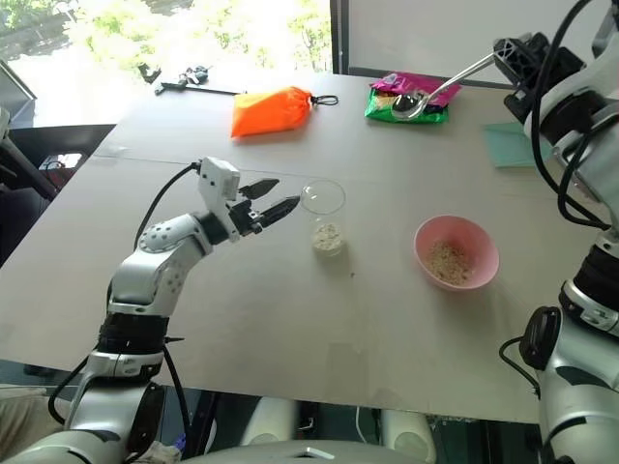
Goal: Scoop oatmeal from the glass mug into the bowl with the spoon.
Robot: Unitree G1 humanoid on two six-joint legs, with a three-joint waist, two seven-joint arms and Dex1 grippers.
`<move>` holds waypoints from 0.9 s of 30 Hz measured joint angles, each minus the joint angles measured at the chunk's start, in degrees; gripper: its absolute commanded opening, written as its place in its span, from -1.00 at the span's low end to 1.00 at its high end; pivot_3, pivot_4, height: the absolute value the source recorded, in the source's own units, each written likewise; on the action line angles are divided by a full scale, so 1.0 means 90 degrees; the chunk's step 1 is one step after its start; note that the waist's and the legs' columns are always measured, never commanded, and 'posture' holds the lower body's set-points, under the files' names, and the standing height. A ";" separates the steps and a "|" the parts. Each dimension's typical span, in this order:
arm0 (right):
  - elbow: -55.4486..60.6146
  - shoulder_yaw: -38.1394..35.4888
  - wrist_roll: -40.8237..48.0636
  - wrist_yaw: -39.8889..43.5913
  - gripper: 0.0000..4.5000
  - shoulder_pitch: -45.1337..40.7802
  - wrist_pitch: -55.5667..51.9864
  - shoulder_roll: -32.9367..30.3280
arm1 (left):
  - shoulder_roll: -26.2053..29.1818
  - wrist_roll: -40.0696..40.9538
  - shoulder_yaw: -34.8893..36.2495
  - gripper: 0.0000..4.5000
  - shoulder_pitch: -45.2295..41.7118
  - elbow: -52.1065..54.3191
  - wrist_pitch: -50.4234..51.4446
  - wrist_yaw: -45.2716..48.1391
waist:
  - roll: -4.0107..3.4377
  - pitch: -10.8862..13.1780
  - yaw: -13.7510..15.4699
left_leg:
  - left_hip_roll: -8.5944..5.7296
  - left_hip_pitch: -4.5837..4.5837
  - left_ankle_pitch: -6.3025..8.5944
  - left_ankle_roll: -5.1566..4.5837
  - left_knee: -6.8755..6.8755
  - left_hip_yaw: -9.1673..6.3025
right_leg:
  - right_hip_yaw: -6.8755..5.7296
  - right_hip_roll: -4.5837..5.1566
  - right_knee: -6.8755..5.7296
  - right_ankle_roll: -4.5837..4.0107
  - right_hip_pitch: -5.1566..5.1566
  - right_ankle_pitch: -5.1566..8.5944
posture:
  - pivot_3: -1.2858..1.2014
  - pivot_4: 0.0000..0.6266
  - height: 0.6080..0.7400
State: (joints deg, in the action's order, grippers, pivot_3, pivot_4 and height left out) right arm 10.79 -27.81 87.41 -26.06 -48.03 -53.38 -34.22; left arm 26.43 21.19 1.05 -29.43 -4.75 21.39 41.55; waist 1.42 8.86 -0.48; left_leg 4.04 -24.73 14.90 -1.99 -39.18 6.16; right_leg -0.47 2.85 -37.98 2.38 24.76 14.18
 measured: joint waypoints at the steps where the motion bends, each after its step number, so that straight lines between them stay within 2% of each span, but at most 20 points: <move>1: 0.0061 -0.0003 0.0072 -0.0071 -1.00 0.0039 0.0028 -0.0051 | 0.0000 -0.0102 -0.0077 0.51 -0.0145 -0.0273 -0.0173 0.0140 | 0.0000 0.0000 0.0000 | 0.0000 0.0000 0.0000 0.0000 0.0000 0.0000 | 0.0000 0.0000 0.0001 0.0000 0.0000 0.0000 | 0.03 -0.52 1.00; 10: 0.0478 0.0002 0.0539 -0.0496 -1.00 0.0437 0.0381 -0.0272 | -0.0269 -0.0583 -0.0473 0.51 -0.1095 -0.2254 -0.1303 0.1181 | 0.0000 0.0000 0.0002 | 0.0000 -0.0002 0.0000 -0.0001 0.0001 -0.0001 | -0.0001 0.0000 0.0002 0.0000 0.0000 0.0000 | 0.03 -0.52 1.00; 11: 0.0501 0.0001 0.0569 -0.0521 -1.00 0.0459 0.0435 -0.0304 | -0.0318 -0.0631 -0.0491 0.29 -0.1204 -0.2480 -0.1417 0.1238 | 0.0000 0.0000 0.0000 | 0.0000 -0.0002 0.0000 -0.0001 0.0001 -0.0001 | -0.0001 0.0000 0.0002 0.0000 0.0000 0.0000 | 0.03 -0.52 1.00; 12: 0.0540 0.0002 0.0599 -0.0556 -1.00 0.0498 0.0495 -0.0319 | -0.0389 -0.0687 -0.0494 0.18 -0.1314 -0.2706 -0.1552 0.1286 | 0.0000 0.0000 0.0000 | 0.0000 -0.0002 0.0000 -0.0001 0.0001 -0.0002 | -0.0001 0.0000 0.0003 0.0000 0.0000 0.0000 | 0.03 -0.52 1.00; 13: 0.0612 0.0016 0.0640 -0.0606 -1.00 0.0557 0.0551 -0.0319 | -0.0458 -0.0733 -0.0500 -0.06 -0.1415 -0.2926 -0.1688 0.1343 | 0.0000 0.0000 -0.0001 | 0.0000 -0.0002 0.0000 -0.0001 0.0001 -0.0002 | -0.0001 0.0000 0.0003 0.0000 0.0000 0.0000 | 0.03 -0.52 1.00; 18: 0.0766 0.0118 0.0755 -0.0706 -1.00 0.0720 0.0710 -0.0319 | -0.0607 -0.0848 -0.0500 -0.89 -0.1574 -0.3368 -0.1997 0.1477 | 0.0000 0.0000 -0.0012 | 0.0001 -0.0002 0.0000 -0.0001 0.0001 -0.0003 | 0.0000 0.0000 0.0002 0.0000 0.0000 0.0000 | 0.03 -0.52 1.00; 19: 0.0798 0.0122 0.0784 -0.0736 -1.00 0.0770 0.0748 -0.0325 | -0.0676 -0.0701 -0.0413 -0.97 -0.1598 -0.3357 -0.2012 0.1560 | 0.0001 0.0000 -0.0012 | 0.0003 -0.0002 0.0000 -0.0001 0.0000 -0.0004 | -0.0001 0.0000 0.0002 0.0000 0.0000 0.0000 | 0.03 -0.52 1.00; 27: 0.1162 0.0499 0.1000 -0.0534 -1.00 0.0981 0.0781 -0.0706 | -0.0754 -0.0766 -0.0333 -0.97 -0.1671 -0.2994 -0.1552 0.1000 | -0.0002 -0.0001 -0.0011 | 0.0004 -0.0005 0.0001 -0.0002 -0.0001 -0.0029 | 0.0003 0.0000 0.0002 0.0001 0.0001 0.0000 | 0.03 -0.52 1.00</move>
State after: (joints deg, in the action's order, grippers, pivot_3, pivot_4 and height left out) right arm 21.24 -23.31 96.41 -30.86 -39.20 -46.35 -40.58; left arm 19.64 14.29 -1.94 -44.46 -31.69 7.42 50.55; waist 1.41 8.85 -0.58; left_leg 4.08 -24.77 14.91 -2.01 -39.19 5.90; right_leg -0.44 2.85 -37.96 2.39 24.77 14.18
